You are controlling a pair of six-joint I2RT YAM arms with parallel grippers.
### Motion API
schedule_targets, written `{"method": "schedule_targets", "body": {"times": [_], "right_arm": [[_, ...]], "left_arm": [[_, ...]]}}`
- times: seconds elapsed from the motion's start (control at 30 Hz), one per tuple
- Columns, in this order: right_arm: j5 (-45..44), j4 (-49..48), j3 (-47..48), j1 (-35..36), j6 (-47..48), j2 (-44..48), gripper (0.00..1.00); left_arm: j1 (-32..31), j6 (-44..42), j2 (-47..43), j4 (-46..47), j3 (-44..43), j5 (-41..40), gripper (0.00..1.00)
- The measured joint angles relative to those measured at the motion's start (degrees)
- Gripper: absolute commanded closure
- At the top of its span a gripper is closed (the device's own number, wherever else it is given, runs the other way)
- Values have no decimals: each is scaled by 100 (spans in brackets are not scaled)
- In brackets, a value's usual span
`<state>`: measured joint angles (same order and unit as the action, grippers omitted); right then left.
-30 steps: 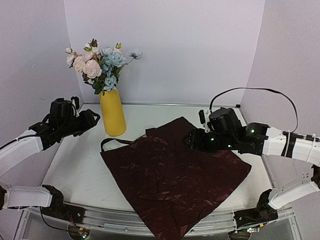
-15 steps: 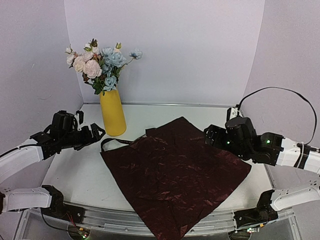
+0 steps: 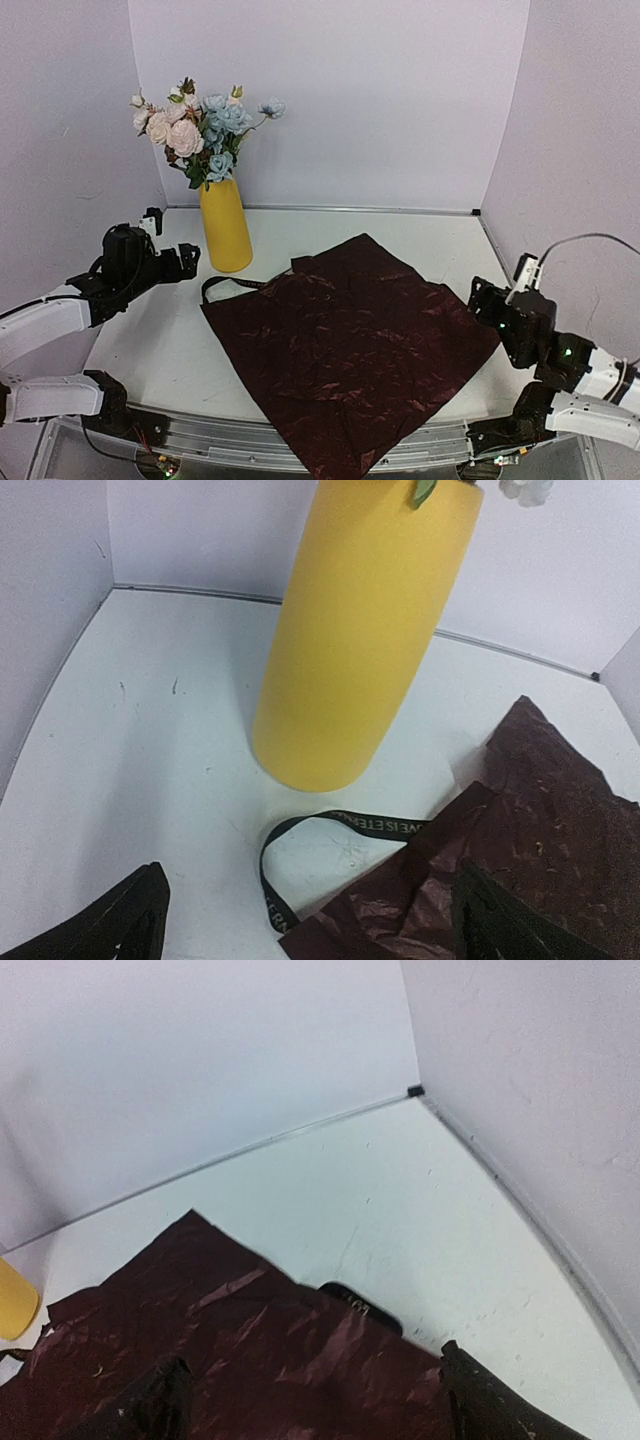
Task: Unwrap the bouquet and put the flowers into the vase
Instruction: Reset both arms
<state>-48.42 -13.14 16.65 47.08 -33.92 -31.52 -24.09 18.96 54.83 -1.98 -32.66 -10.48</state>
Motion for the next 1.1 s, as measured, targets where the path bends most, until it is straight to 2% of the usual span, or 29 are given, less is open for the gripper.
{"method": "schedule_targets", "body": {"times": [0.07, 0.13, 0.27, 0.43, 0.57, 0.77, 0.9, 1.1], "right_arm": [[34, -295, -515, -277, 452, 803, 18], [183, -444, -802, -667, 931, 1213, 18], [474, -872, -883, -1196, 1542, 1105, 18], [987, -2044, -853, -1616, 2097, -444, 18], [1660, -3015, -700, -2279, 2383, -1918, 19], [2816, -4146, -473, -3384, 2780, -2914, 21], [3501, -4870, -416, -3725, 3245, -3439, 11], [4220, -5775, -416, -3843, 3920, -4596, 5]], "left_arm": [[64, -125, 100, 308, 189, -154, 0], [232, -149, 283, 584, 332, -252, 0], [724, -139, 607, 1056, 545, -344, 0], [1086, -254, 822, 1452, 579, -432, 0], [1281, -454, 826, 1684, 579, -488, 0], [1660, -791, 849, 2487, 915, -510, 0], [2032, -872, 1174, 3170, 1277, -425, 0], [2195, -1097, 1984, 4185, 1438, -116, 0]]}}
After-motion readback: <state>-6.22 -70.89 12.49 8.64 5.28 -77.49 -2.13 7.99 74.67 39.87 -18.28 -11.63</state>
